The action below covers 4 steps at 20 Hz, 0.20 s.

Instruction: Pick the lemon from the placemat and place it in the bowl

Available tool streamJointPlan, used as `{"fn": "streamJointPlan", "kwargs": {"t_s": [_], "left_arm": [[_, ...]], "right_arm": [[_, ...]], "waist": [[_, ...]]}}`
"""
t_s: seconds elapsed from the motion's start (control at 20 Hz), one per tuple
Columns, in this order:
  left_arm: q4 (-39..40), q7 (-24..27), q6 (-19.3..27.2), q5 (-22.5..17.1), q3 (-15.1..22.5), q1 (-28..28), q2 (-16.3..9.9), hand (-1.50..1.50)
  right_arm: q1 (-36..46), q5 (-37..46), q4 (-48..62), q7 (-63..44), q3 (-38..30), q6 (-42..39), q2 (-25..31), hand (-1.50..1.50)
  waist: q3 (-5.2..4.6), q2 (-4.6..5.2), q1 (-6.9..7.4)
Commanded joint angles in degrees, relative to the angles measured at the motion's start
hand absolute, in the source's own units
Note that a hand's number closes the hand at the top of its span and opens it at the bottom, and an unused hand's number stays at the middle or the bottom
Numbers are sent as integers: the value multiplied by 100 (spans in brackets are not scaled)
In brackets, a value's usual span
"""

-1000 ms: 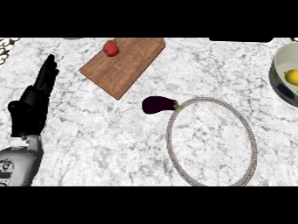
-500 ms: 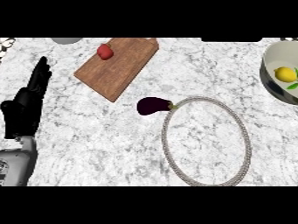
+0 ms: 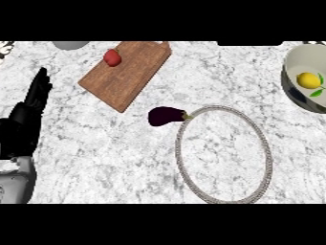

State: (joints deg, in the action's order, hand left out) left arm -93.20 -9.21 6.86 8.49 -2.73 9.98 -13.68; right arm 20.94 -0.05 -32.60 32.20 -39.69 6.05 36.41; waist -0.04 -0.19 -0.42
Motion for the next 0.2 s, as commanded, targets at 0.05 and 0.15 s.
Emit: {"fn": "streamJointPlan", "kwargs": {"t_s": [0.05, 0.15], "left_arm": [[-135, 31, 12, 65, 6, -70, 118, 0], [-39, 69, -180, 33, -39, -92, 107, 0]], "right_arm": [[-766, -284, -1651, -560, 277, 137, -677, -150], [-847, -410, -1622, -596, 319, -65, -424, -150]], "waist": [[-8, -14, -36], [2, 10, 22]]}}
